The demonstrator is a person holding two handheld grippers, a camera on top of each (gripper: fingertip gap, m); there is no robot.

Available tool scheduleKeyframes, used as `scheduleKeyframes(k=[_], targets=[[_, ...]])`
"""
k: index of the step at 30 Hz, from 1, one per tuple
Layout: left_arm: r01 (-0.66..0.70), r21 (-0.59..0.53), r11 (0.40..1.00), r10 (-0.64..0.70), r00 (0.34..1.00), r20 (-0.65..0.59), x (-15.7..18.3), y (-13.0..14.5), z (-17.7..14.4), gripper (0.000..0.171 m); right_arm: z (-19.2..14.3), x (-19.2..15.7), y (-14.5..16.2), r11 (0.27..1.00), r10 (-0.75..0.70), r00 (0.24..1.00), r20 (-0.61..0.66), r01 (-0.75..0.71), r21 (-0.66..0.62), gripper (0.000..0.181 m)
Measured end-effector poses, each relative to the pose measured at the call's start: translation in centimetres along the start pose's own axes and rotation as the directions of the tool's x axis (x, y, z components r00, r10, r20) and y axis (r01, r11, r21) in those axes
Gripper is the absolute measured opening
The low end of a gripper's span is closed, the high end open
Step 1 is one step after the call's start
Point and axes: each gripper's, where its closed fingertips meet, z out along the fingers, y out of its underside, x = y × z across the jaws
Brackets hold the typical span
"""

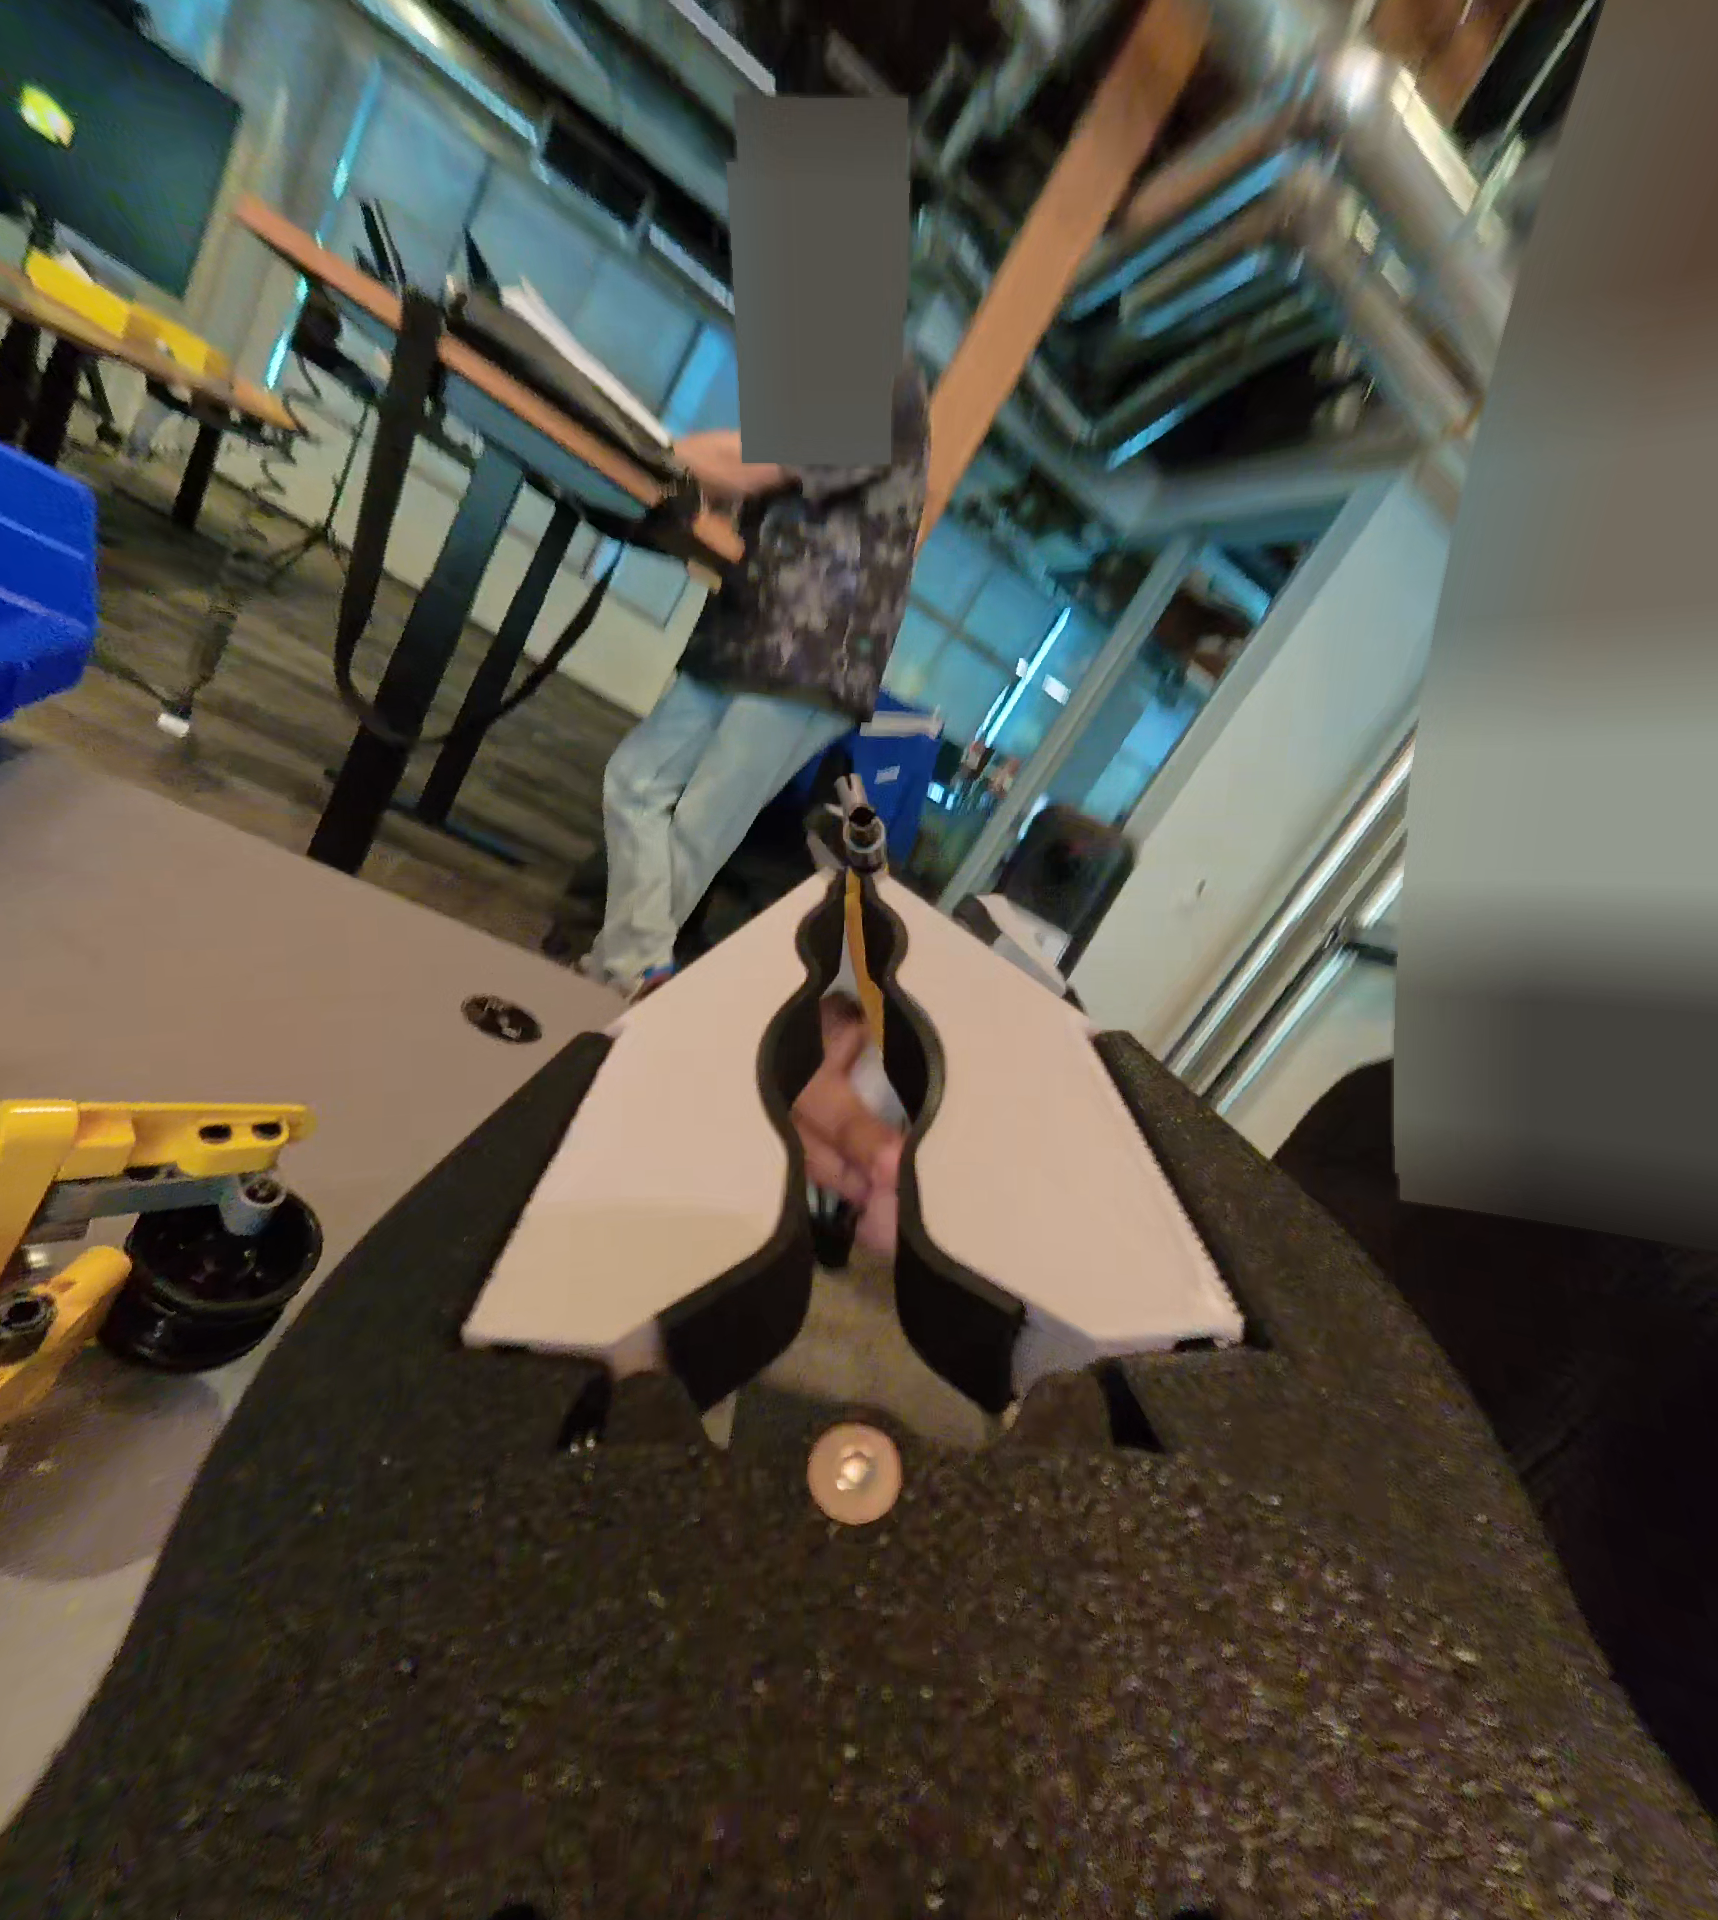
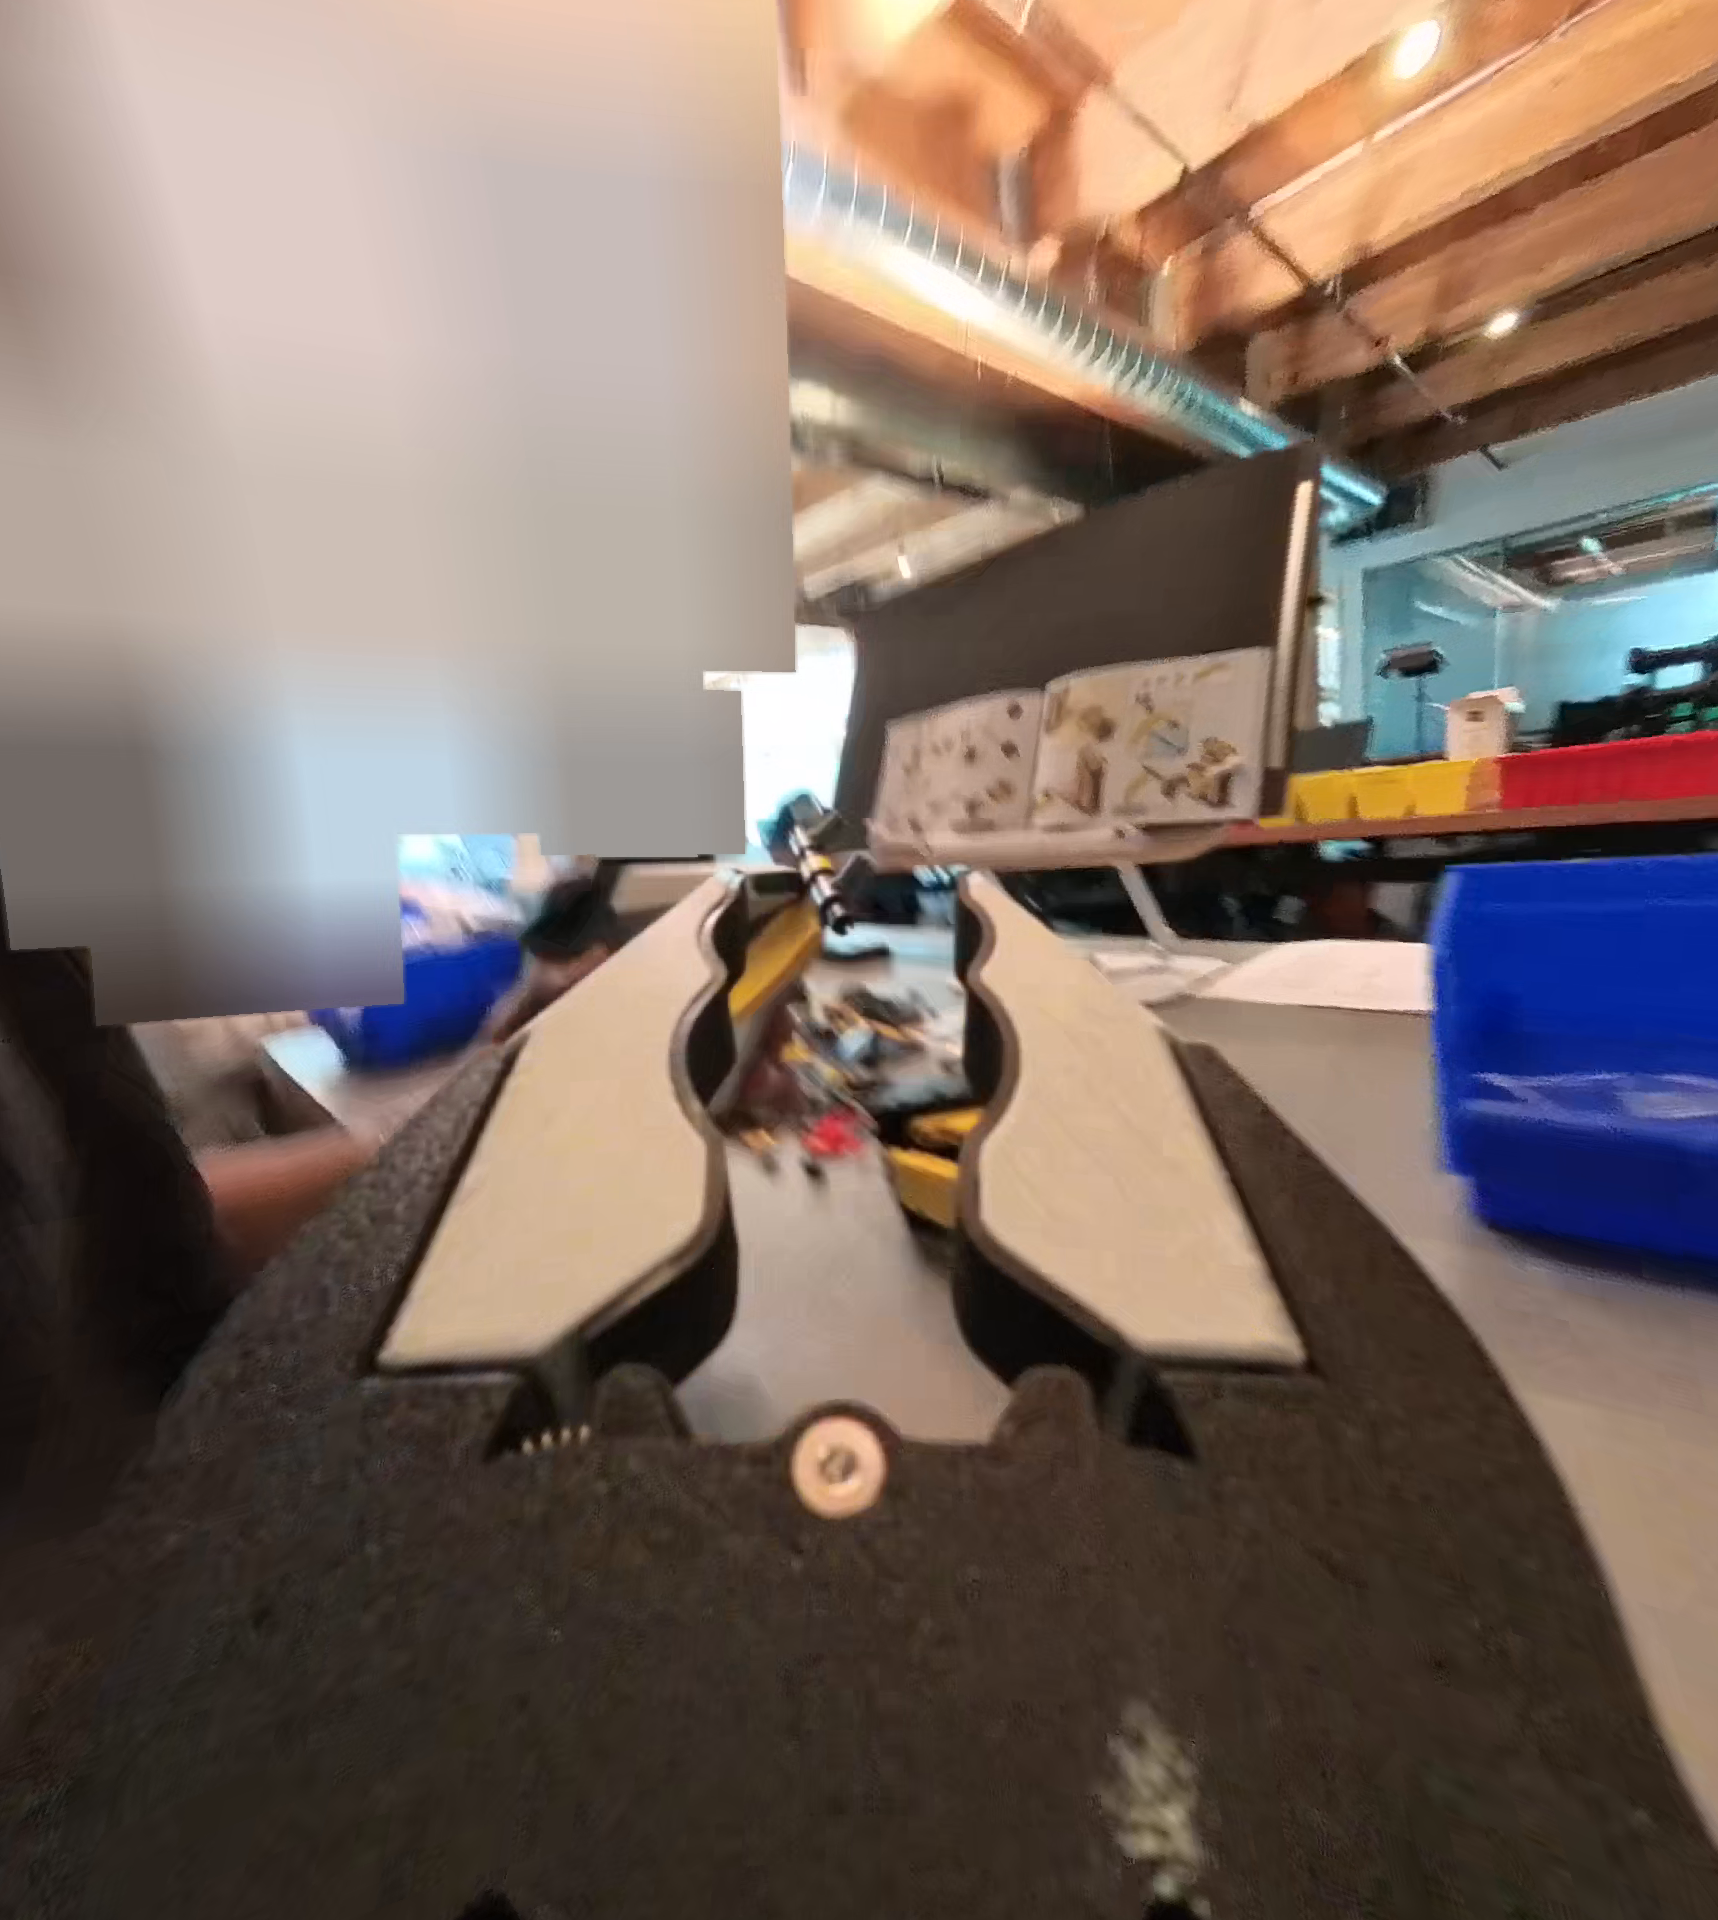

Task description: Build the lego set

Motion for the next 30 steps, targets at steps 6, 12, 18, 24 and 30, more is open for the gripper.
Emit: scheduleKeyframes(k=[6,12,18,24,30], targets=[[0.030,0.131,0.991,-0.029,1.000,-0.013,0.1,-0.8,-0.4,0.002,2.7,-0.8,0.3,0.915,0.349,0.929,0.121,-0.366,0.171,0.035],[-0.006,0.132,0.991,0.005,1.000,0.011,0.1,-0.8,-0.8,0.002,3.8,-1.2,1.1,0.910,0.387,0.908,0.161,-0.405,0.093,0.006],[-0.205,0.052,0.977,0.181,0.939,0.291,-3.1,-0.5,-2.5,0.019,2.6,2.3,2.9,0.985,-0.086,0.983,-0.160,0.061,-0.160,0.006],[-0.390,-0.132,0.911,0.409,0.819,0.403,-3.2,0.5,-1.9,0.053,2.6,2.8,3.4,0.678,-0.689,0.709,-0.154,0.554,-0.483,0.007],[-0.413,-0.159,0.897,0.441,0.815,0.377,-2.1,0.2,-1.1,0.055,3.6,0.6,3.4,0.540,-0.804,0.594,-0.041,0.698,-0.470,0.007]])
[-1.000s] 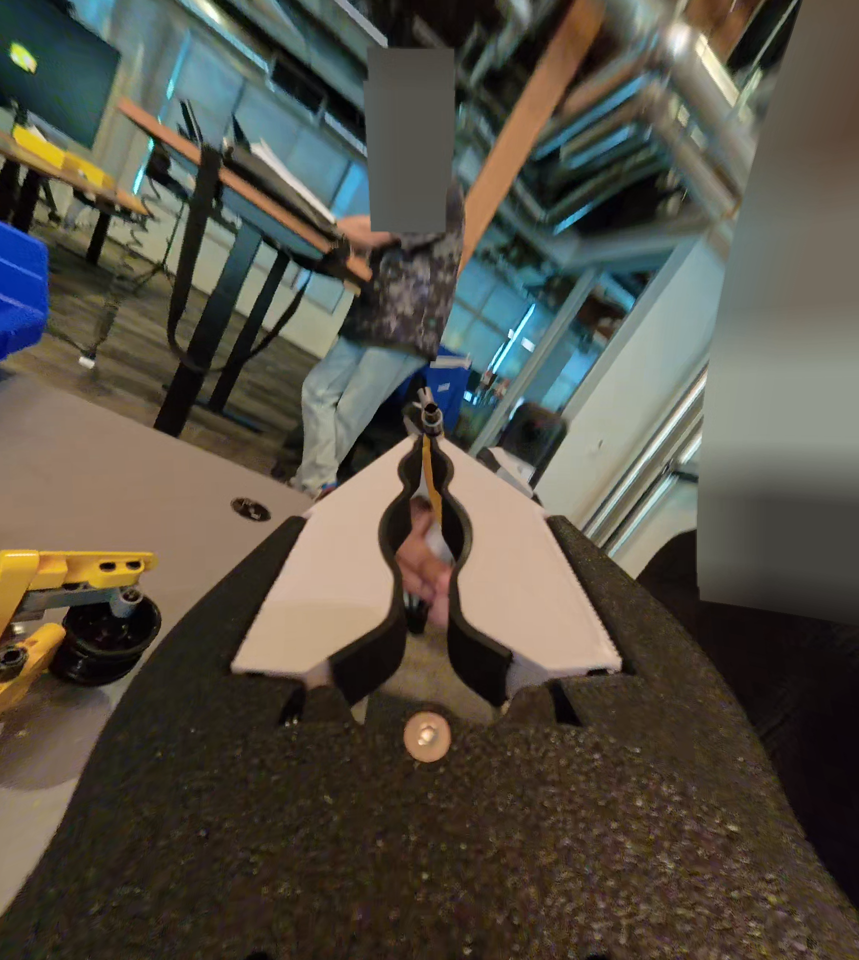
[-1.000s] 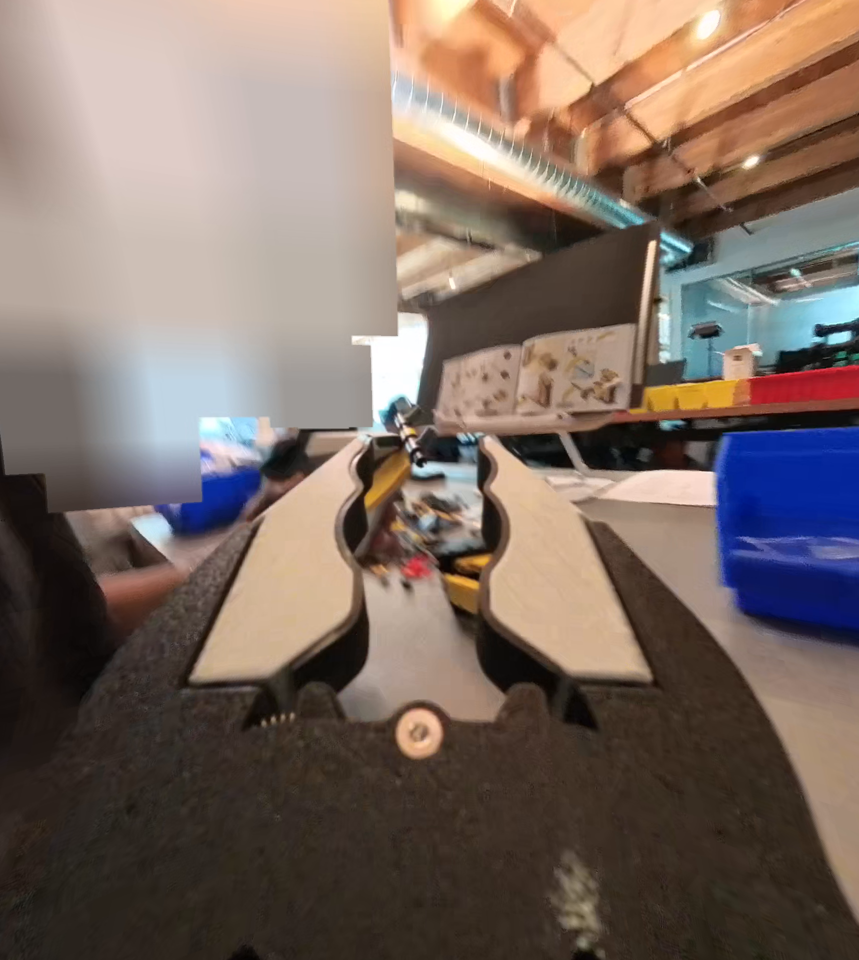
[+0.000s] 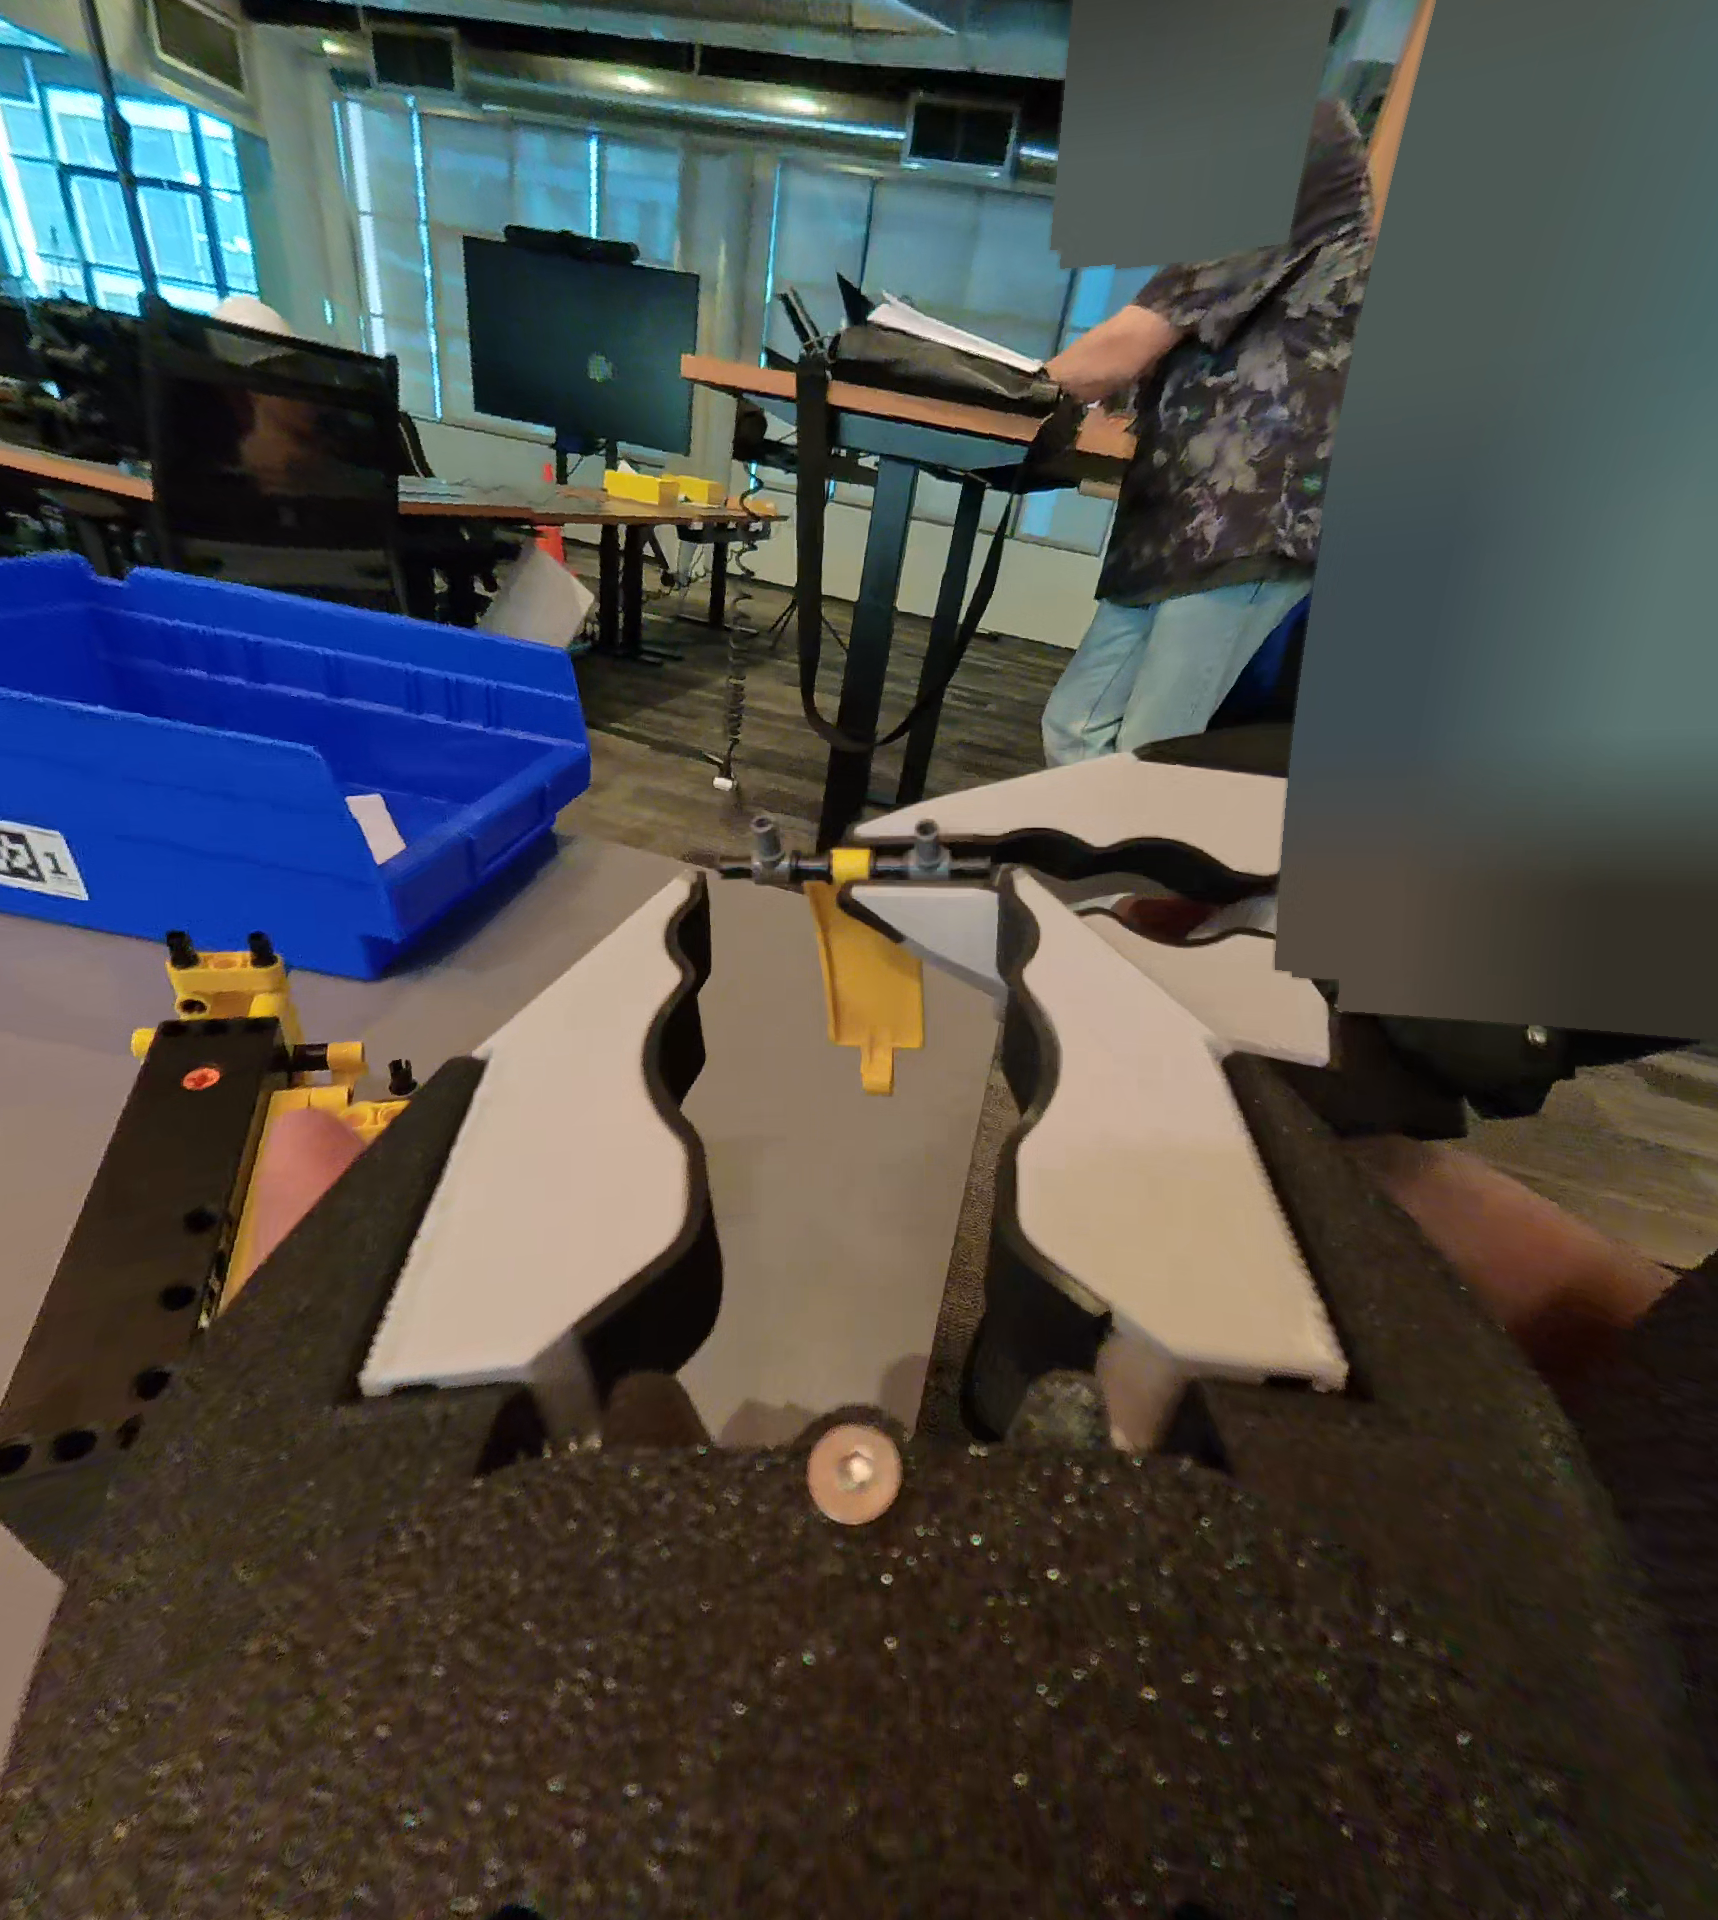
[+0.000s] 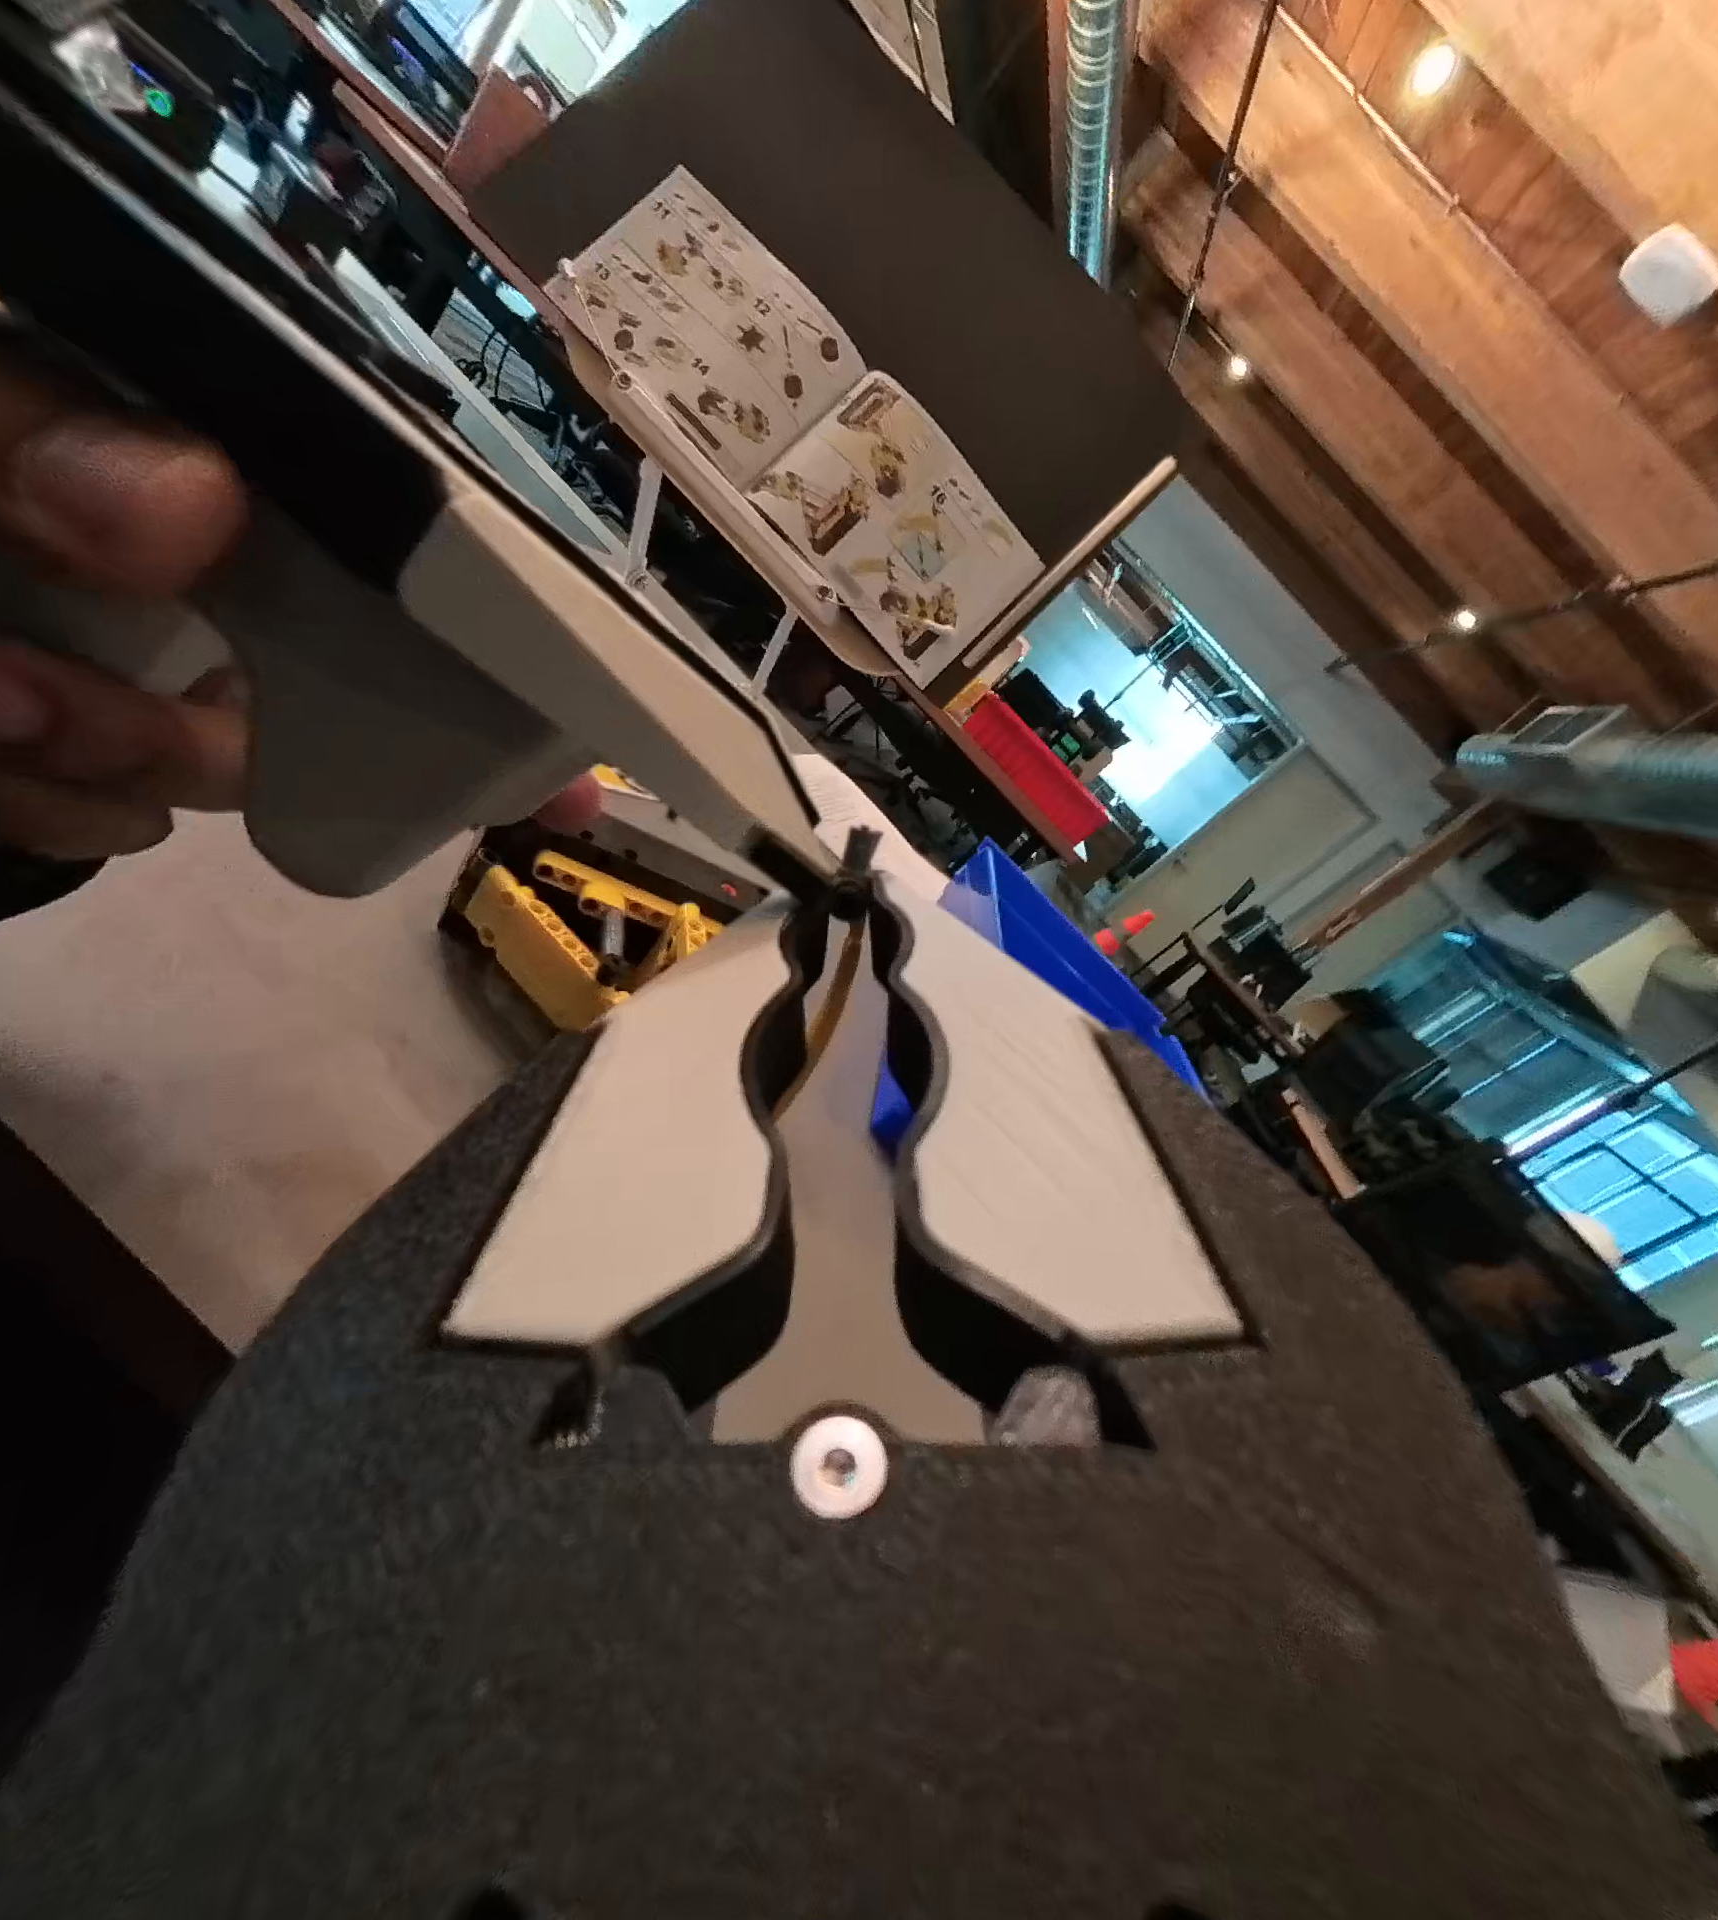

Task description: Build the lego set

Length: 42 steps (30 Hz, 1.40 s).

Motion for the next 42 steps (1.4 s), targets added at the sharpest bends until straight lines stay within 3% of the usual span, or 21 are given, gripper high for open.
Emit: scheduleKeyframes(k=[8,14,22,31,34,38,40,42], targets=[[0.041,-0.018,0.999,-0.041,0.999,-0.024,-0.4,0.1,-0.5,0.063,-0.2,-0.7,-0.8,0.994,-0.108,0.994,0.021,0.107,0.037,0.007],[0.054,-0.047,0.997,-0.059,0.989,-0.135,0.9,0.5,-1.0,0.064,-0.4,-1.3,-1.4,0.989,-0.132,0.989,0.059,0.127,0.080,0.007],[-0.008,-0.018,1.000,0.006,0.996,-0.094,0.6,0.3,-1.2,0.066,-0.4,-2.1,-1.9,0.982,-0.169,0.982,0.081,0.161,0.102,0.007],[-0.040,0.003,0.999,0.040,0.991,-0.129,1.0,0.3,-1.7,0.056,-0.6,-2.4,-1.9,0.989,-0.101,0.985,0.139,0.084,0.122,0.010],[-0.057,0.021,0.998,0.059,0.989,-0.135,1.1,0.1,-1.9,0.055,-0.9,-2.5,-2.3,0.989,-0.032,0.982,0.186,0.004,0.146,0.017],[-0.039,0.051,0.998,0.046,0.988,-0.146,0.8,-0.3,-2.3,0.055,-1.4,-1.7,-2.3,0.960,0.174,0.947,0.270,-0.224,0.168,0.034],[-0.007,0.074,0.997,0.021,0.982,-0.186,1.1,-0.7,-2.7,0.055,-1.7,-1.4,-2.3,0.890,0.348,0.861,0.370,-0.428,0.157,0.048],[0.036,0.095,0.995,-0.011,0.967,-0.256,1.7,-1.0,-3.2,0.055,-2.4,-1.2,-2.9,0.753,0.509,0.693,0.511,-0.646,0.127,0.065]])
